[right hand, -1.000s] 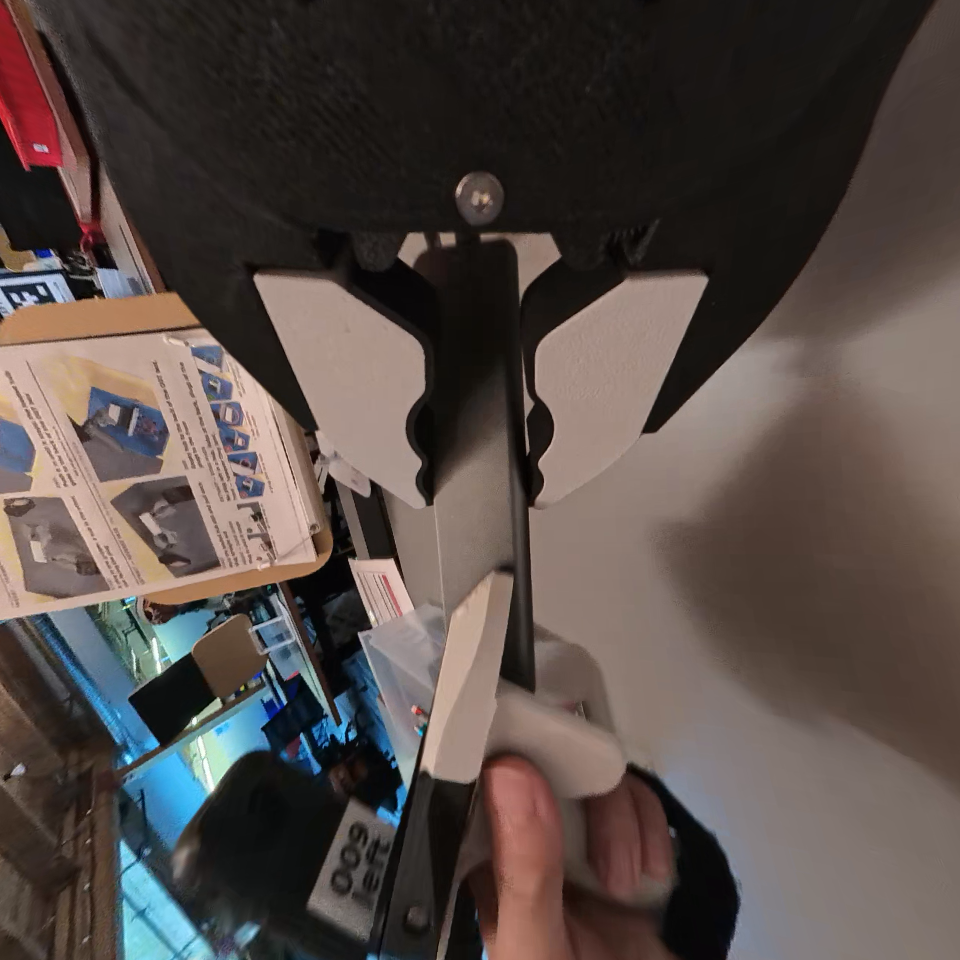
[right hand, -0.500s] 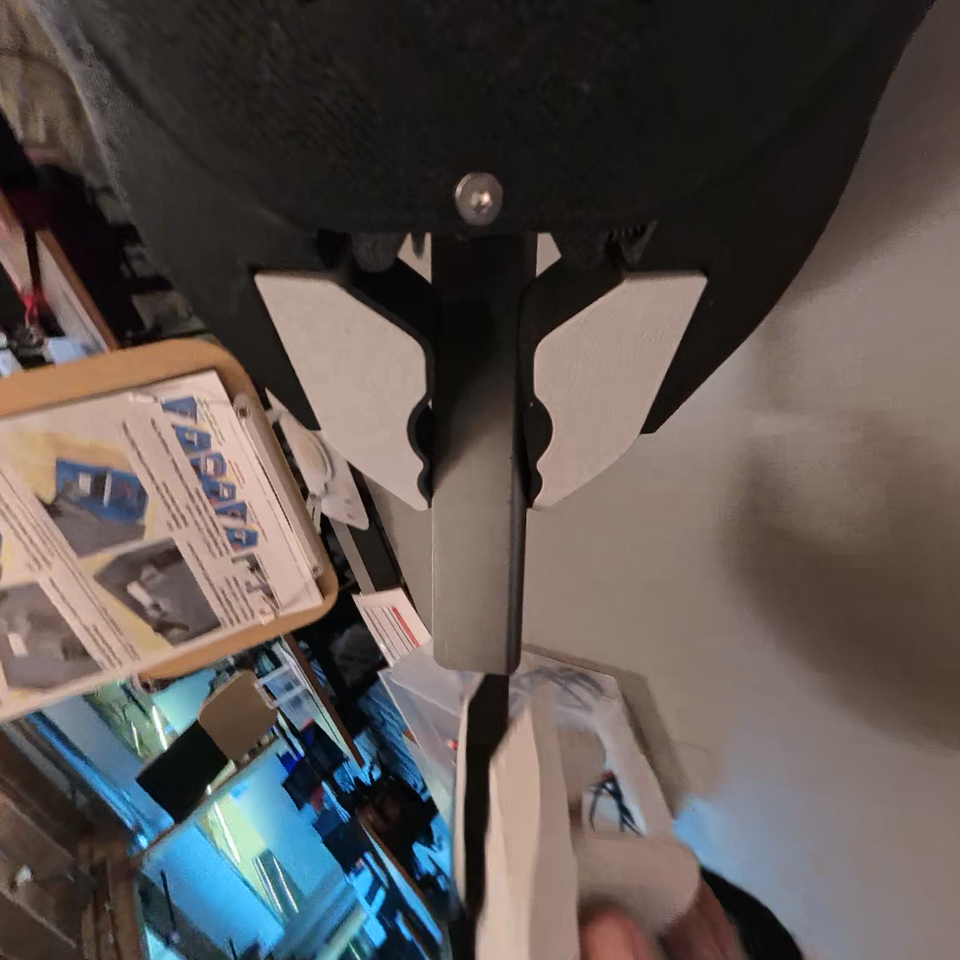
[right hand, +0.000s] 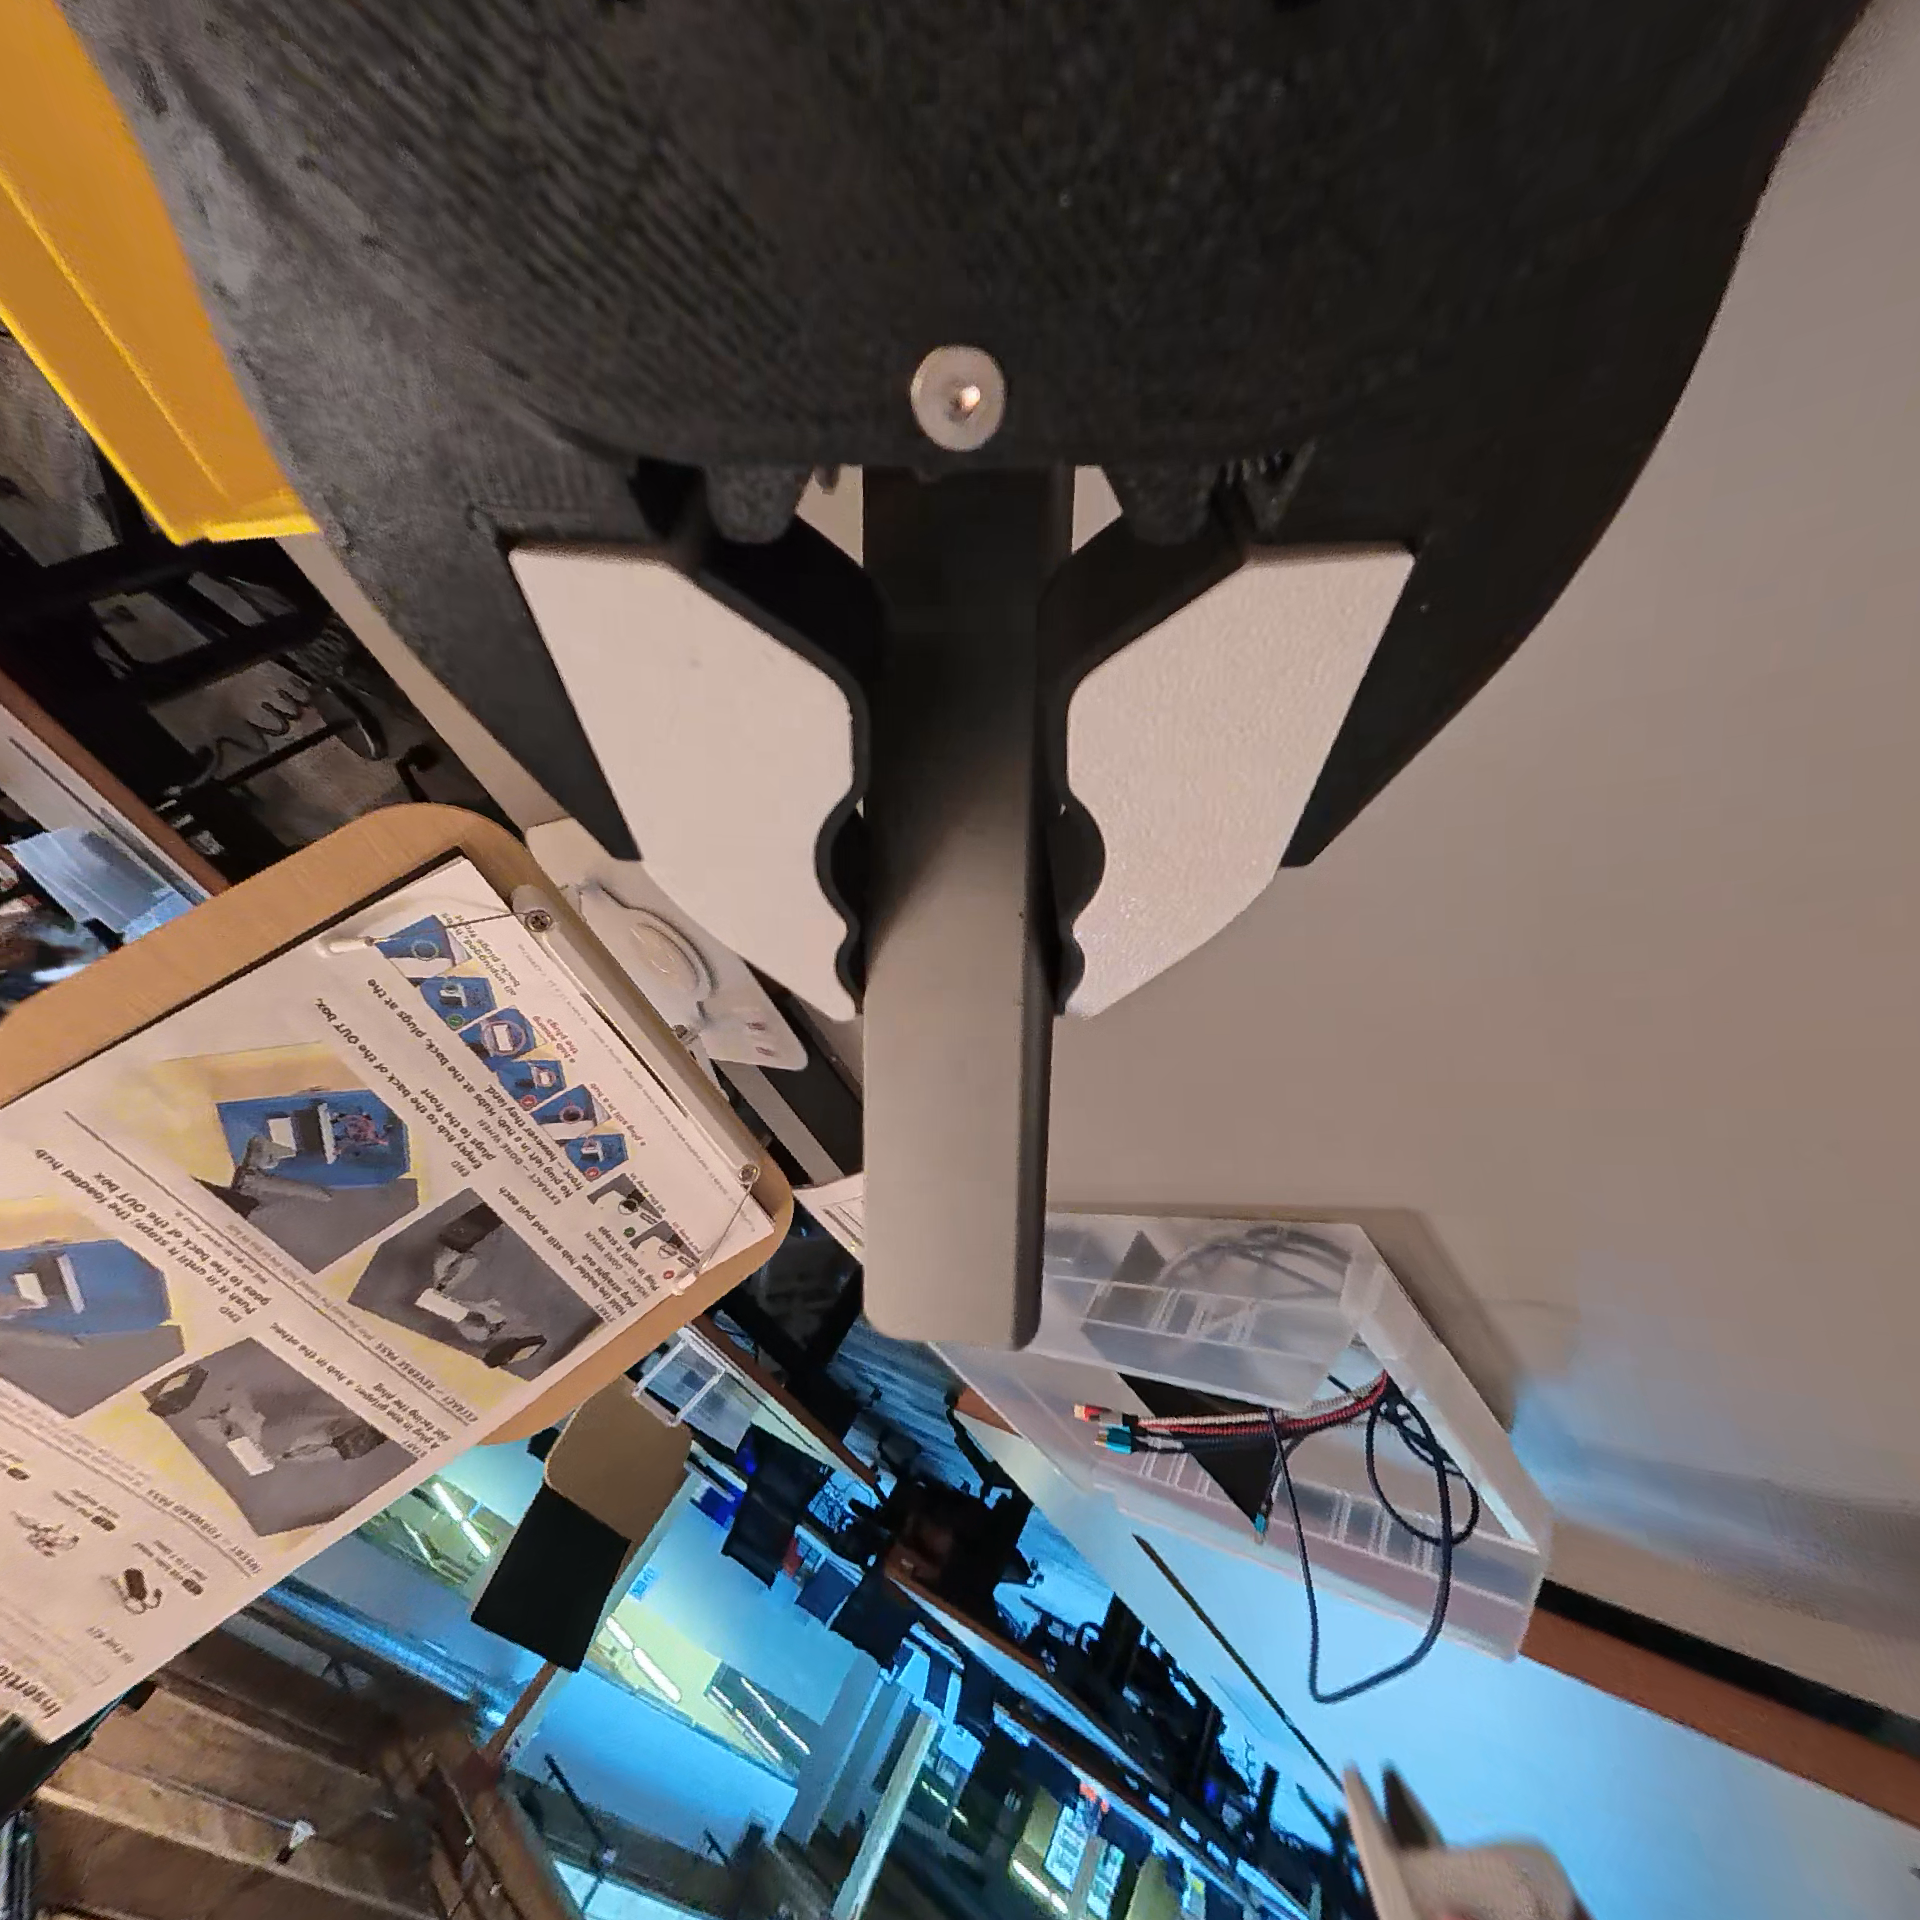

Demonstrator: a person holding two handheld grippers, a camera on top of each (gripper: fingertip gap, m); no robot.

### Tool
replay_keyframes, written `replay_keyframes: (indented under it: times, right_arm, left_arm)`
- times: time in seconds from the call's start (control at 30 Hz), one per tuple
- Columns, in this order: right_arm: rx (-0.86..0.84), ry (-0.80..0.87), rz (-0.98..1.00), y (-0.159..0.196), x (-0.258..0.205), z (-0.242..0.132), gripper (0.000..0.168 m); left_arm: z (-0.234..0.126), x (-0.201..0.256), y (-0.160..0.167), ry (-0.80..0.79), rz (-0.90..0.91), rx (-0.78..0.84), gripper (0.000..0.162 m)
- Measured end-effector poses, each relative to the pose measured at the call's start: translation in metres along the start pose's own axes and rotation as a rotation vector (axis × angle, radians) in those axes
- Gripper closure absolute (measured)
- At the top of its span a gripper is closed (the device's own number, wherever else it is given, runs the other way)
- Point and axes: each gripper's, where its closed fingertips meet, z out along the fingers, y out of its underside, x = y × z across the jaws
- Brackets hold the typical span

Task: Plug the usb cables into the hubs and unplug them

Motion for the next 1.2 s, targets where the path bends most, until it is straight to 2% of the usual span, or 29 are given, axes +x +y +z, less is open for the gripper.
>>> replay_keyframes:
  times: [0.1, 0.2, 0.5, 0.57, 0.63, 0.67, 0.73, 0.83, 0.97, 1.03, 1.2]
  right_arm:
    - [0.015, -0.001, 0.014, -0.001, 0.001, 0.001, 0.137]
    - [0.02, -0.004, 0.013, -0.002, 0.002, 0.0, 0.137]
    - [0.017, -0.013, 0.007, 0.0, 0.003, -0.003, 0.137]
    - [0.013, -0.011, 0.004, 0.001, 0.004, -0.004, 0.137]
    - [0.013, -0.008, 0.002, 0.001, 0.005, -0.005, 0.137]
    - [0.013, -0.003, 0.002, 0.002, 0.007, -0.006, 0.137]
    - [0.014, 0.002, 0.007, 0.003, 0.009, -0.008, 0.137]
    - [0.025, 0.002, 0.023, 0.004, 0.011, -0.008, 0.137]
    - [0.029, -0.012, 0.034, 0.005, 0.008, -0.005, 0.136]
    - [0.024, -0.016, 0.02, 0.004, 0.007, -0.003, 0.136]
    - [0.024, -0.031, 0.007, 0.001, 0.002, 0.0, 0.137]
  left_arm:
    - [0.028, -0.008, 0.012, 0.033, -0.082, -0.038, 0.124]
    - [0.047, -0.01, 0.011, 0.056, -0.166, -0.006, 0.124]
    - [0.098, 0.014, 0.016, 0.139, -0.331, 0.013, 0.129]
    - [0.095, 0.012, 0.014, 0.119, -0.342, 0.078, 0.129]
    - [0.081, 0.01, 0.009, 0.108, -0.362, 0.225, 0.129]
    - [0.074, 0.009, 0.012, 0.094, -0.358, 0.276, 0.129]
    - [0.067, 0.011, 0.03, 0.062, -0.315, 0.262, 0.128]
    - [0.069, 0.007, 0.057, -0.028, -0.198, 0.136, 0.121]
    - [0.065, -0.007, 0.074, -0.226, 0.033, -0.042, 0.13]
    - [0.068, -0.011, 0.071, -0.311, 0.094, -0.064, 0.13]
    - [0.098, -0.002, 0.052, -0.335, 0.125, -0.077, 0.128]
